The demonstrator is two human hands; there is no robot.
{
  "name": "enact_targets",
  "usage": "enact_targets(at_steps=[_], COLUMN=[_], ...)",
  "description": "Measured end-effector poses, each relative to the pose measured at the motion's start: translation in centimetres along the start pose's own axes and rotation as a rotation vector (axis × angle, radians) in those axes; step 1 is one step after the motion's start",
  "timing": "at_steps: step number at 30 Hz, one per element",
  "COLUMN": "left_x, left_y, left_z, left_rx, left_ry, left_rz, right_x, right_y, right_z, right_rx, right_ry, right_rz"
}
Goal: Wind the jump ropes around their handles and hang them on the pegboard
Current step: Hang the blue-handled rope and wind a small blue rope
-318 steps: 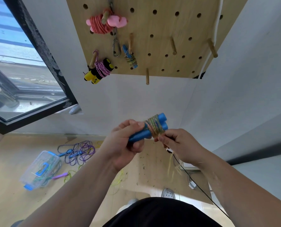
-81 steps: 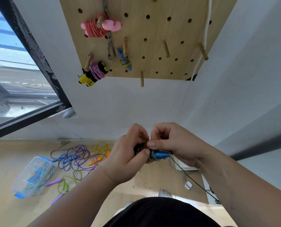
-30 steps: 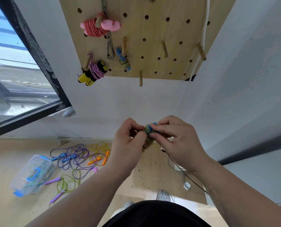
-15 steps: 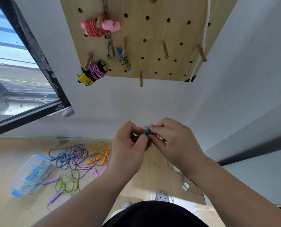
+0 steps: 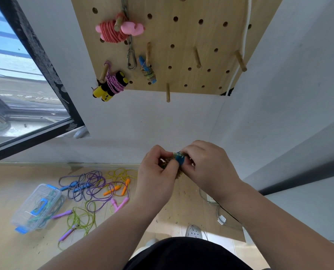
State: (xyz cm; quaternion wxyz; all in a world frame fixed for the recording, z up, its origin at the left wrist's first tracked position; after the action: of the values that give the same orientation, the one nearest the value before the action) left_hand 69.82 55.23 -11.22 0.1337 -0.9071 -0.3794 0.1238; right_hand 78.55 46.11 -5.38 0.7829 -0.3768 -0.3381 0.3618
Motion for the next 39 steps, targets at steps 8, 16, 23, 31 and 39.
enact_targets(at_steps=[8, 16, 23, 31, 39], left_x=[0.0, -0.1, 0.4, 0.4, 0.7], left_y=[-0.5, 0.0, -1.0, -2.1, -2.1], left_z=[-0.8, 0.5, -0.2, -2.4, -1.6], left_rx=[-0.066, -0.111, -0.146, -0.140, -0.252], left_ry=[0.029, -0.051, -0.011, 0.085, 0.015], left_rz=[0.007, 0.048, 0.066, 0.019, 0.042], right_x=[-0.1, 0.1, 0.9, -0.1, -0.3], right_y=[0.3, 1.3, 0.7, -2.2, -2.9], right_z=[-1.2, -0.6, -0.5, -0.7, -0.1], right_rx=[0.206, 0.163, 0.194, 0.575, 0.513], right_ry=[0.147, 0.236, 0.152, 0.109, -0.007], right_rz=[0.020, 0.110, 0.217, -0.162, -0.114])
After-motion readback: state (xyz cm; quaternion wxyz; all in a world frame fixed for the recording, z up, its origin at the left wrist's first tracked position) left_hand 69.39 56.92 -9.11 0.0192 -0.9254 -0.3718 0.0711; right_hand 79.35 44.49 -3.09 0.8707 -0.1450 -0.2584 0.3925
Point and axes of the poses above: each hand's wrist, its own x-axis towards the middle knuckle, its own y-axis out of the palm, z = x × y, the point moved 10 cm from there along x, towards the middle knuckle, and after that the axes turned 14 degrees about x, right-handed, at the moved point
